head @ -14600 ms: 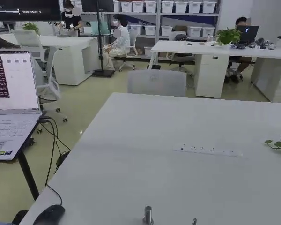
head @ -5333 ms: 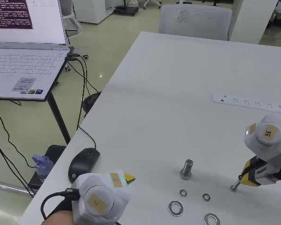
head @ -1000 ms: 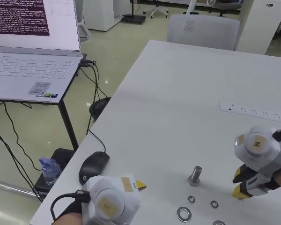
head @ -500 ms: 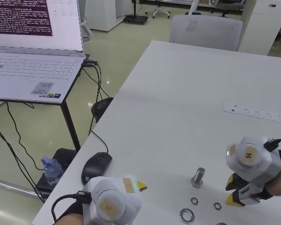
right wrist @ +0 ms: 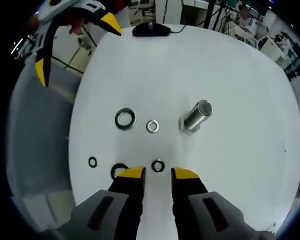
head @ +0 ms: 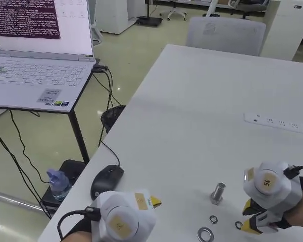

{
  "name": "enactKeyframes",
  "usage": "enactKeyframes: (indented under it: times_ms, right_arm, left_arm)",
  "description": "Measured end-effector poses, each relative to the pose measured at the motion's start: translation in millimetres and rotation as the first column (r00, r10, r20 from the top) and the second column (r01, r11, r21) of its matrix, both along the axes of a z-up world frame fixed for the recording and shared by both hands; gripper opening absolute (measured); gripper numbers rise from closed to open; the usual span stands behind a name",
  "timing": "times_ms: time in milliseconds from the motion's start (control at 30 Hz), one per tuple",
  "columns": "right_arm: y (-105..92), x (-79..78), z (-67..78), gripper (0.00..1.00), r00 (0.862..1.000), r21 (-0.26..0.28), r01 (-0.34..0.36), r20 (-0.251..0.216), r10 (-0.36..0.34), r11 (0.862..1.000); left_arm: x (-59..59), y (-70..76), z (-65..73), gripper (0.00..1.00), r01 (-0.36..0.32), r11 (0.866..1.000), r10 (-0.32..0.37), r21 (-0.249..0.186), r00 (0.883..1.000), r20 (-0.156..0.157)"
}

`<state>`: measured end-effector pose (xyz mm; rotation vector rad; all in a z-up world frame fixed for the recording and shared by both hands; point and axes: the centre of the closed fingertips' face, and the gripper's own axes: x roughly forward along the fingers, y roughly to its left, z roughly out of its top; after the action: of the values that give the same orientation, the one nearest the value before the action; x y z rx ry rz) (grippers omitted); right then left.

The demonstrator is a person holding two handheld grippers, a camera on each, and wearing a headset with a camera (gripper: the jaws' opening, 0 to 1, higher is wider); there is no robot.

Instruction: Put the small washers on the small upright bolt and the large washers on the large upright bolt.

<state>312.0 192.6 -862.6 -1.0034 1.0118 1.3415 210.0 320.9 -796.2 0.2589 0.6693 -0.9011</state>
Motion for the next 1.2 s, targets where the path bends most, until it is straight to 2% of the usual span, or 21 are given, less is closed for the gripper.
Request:
enactKeyframes:
  times_ms: [200, 467, 900, 1200]
  right_arm:
    - [-1.1, -1.2, -11.9, 0.22, 1.000, -0.019, -0.003, -0.002, 0.003, 1.000]
    - [-0.3, 0.5, -17.8, 0.22, 1.000, -0.019, 0.001, 0.010, -0.001, 1.000]
    - [-1.1, 4.5, -16.9, 0.20, 1.000, -0.022, -0.008, 0.026, 0.009, 1.000]
    - [0.1, 1.6, -17.0, 0.15, 0.999, -0.018, -0.019, 0.033, 0.019, 1.000]
  left_arm:
    - [-1.7, 1.9, -0.4, 0.86, -0.003, 1.000, 0.003, -0.002, 1.000, 0.000]
    - [-3.6, 2.9, -2.0, 0.86, -0.007, 1.000, 0.007, -0.003, 1.000, -0.007]
    - [-1.5, 2.2, -1.7, 0.84, -0.006, 1.000, 0.006, -0.012, 1.000, -0.010]
    - [-2.1, 2.3, -1.5, 0.83, -0.004, 1.000, 0.004, -0.012, 1.000, -0.010]
